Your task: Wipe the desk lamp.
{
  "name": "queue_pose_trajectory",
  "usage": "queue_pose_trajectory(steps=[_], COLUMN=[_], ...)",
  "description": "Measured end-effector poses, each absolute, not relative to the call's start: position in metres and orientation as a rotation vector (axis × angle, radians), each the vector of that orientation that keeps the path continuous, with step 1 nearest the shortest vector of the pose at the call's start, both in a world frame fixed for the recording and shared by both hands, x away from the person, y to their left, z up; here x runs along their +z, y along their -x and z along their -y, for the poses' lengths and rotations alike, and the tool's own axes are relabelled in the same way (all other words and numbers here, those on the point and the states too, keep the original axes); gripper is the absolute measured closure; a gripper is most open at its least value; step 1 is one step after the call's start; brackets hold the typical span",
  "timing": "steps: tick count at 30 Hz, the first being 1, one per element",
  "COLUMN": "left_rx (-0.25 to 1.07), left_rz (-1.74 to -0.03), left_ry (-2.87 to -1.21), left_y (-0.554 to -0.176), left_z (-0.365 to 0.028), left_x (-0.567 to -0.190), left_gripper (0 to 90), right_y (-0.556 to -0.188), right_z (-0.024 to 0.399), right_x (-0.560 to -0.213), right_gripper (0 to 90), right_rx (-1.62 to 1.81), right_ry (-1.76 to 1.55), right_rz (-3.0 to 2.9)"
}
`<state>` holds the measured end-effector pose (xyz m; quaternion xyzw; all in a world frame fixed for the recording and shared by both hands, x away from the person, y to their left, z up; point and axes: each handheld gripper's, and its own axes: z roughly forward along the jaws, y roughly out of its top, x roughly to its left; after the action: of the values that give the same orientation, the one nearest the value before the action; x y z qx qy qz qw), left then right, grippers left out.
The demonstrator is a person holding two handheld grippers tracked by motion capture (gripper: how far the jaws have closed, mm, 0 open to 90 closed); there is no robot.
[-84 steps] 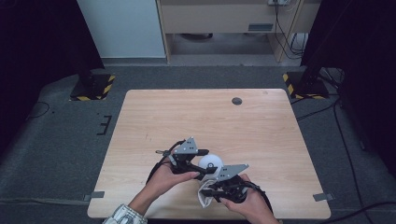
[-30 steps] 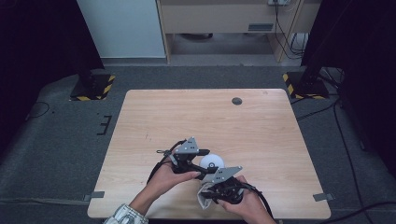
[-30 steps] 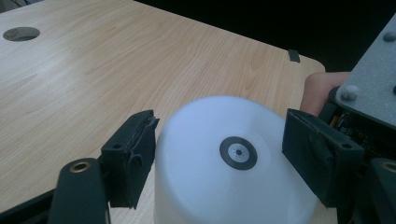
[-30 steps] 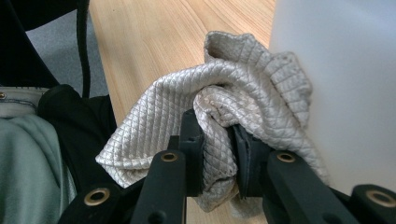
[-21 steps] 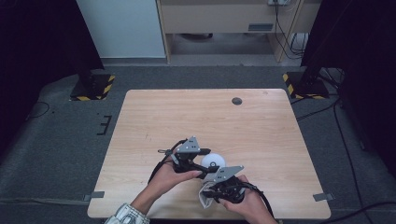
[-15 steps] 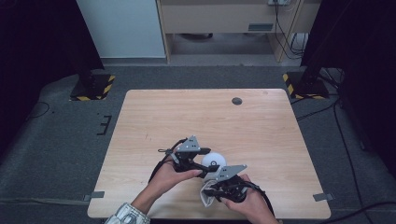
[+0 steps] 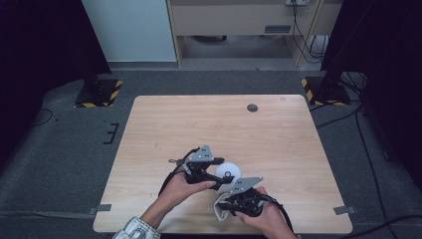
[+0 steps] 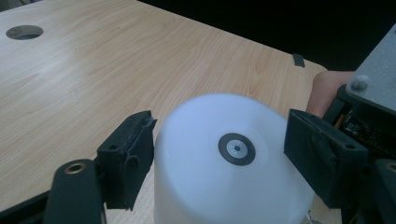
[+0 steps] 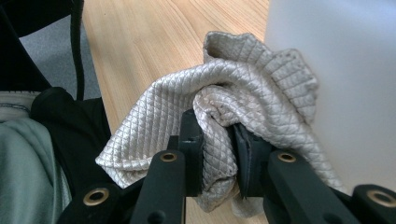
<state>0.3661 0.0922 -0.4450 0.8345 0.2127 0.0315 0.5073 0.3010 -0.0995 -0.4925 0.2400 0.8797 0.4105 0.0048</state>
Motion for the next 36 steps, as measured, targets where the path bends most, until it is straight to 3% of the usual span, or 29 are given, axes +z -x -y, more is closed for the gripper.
queue_pose_trajectory(steps=[5, 17, 25, 36], left_rx=[0.120, 0.166, 0.159, 0.099], left_rz=[-0.529, -0.540, -0.526, -0.546], left_ry=[-1.988, -1.957, -2.116, -2.146], left_y=[-0.364, -0.338, -0.315, -0.308], left_z=[-0.093, -0.131, -0.149, -0.160], left_x=[-0.445, -0.443, -0.471, -0.481], left_gripper=[16.2, 14.9, 18.5, 27.1], right_y=[-0.301, -0.292, -0.288, -0.284], right_z=[0.100, 0.095, 0.084, 0.067], right_x=[-0.492, -0.491, -0.497, -0.517], right_gripper=[74.8, 74.2, 73.7, 70.2], right_rx=[1.276, 1.263, 1.286, 1.240], right_ry=[-0.747, -0.703, -0.699, -0.659], right_rz=[-2.741, -2.716, -2.681, -2.694])
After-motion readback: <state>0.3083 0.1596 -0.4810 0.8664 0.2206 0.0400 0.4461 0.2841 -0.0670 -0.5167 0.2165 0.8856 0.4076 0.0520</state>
